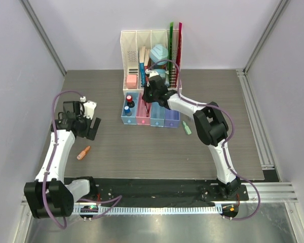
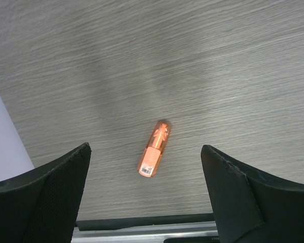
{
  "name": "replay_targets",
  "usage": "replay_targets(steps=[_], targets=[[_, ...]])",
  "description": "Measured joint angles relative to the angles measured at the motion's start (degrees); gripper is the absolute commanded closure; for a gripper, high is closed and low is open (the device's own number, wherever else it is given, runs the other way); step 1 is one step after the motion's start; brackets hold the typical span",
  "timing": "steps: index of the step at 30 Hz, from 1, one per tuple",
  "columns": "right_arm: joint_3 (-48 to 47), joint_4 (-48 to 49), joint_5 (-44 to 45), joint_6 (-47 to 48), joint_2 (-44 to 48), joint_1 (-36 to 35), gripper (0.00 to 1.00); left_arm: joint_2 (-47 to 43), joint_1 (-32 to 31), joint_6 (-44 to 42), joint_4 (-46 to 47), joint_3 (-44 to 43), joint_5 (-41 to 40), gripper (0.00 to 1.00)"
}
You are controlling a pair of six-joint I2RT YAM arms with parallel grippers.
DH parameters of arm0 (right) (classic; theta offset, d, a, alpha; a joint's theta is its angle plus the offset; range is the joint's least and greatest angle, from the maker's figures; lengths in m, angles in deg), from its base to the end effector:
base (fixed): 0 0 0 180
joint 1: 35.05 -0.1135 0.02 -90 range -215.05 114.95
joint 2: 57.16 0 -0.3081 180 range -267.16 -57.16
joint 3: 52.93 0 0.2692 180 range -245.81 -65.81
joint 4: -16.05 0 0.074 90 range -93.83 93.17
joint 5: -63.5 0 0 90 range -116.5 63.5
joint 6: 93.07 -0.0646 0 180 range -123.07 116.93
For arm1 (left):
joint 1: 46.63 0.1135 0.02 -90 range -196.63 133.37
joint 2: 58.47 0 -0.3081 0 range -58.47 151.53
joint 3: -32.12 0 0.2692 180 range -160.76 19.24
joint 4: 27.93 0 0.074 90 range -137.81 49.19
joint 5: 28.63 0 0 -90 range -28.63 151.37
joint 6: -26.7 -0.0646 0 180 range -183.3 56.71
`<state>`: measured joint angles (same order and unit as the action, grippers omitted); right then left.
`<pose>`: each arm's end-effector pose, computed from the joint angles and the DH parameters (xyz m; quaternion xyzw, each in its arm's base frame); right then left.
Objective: Sort the stationery into containers
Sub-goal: Place the pen in the storage box.
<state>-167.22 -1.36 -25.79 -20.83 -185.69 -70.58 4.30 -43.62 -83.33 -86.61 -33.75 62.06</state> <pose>0.4813 0.3427 0.2156 -0.1319 0.8631 0.2138 0.4381 0.2259 0.0111 0.2877 0.1431 0.9444 0.0535 0.2911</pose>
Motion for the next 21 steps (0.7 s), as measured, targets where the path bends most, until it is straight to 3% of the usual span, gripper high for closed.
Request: replay_targets(steps=[4, 5, 13, 21], targets=[[2.27, 0.59, -0.26, -0.09, 0.02, -0.02, 0.9, 2.91, 1.92, 0.24, 1.01, 0.0, -1.22, 0.11], [2.73, 1.14, -0.37, -0.02, 0.09, -0.04, 0.82, 3.58, 2.51, 0.33, 1.4, 0.0, -1.51, 0.11], [5.77, 1.42, -0.57, 1.64, 2.99, -1.05, 0.49, 6.23, 5.84, 1.2, 3.67, 0.0, -1.73, 0.11], [6.01, -1.88, 0.35, 5.44, 8.09, -2.4, 0.41, 10.58, 6.6, 1.01, 5.29, 0.0, -1.07, 0.14]])
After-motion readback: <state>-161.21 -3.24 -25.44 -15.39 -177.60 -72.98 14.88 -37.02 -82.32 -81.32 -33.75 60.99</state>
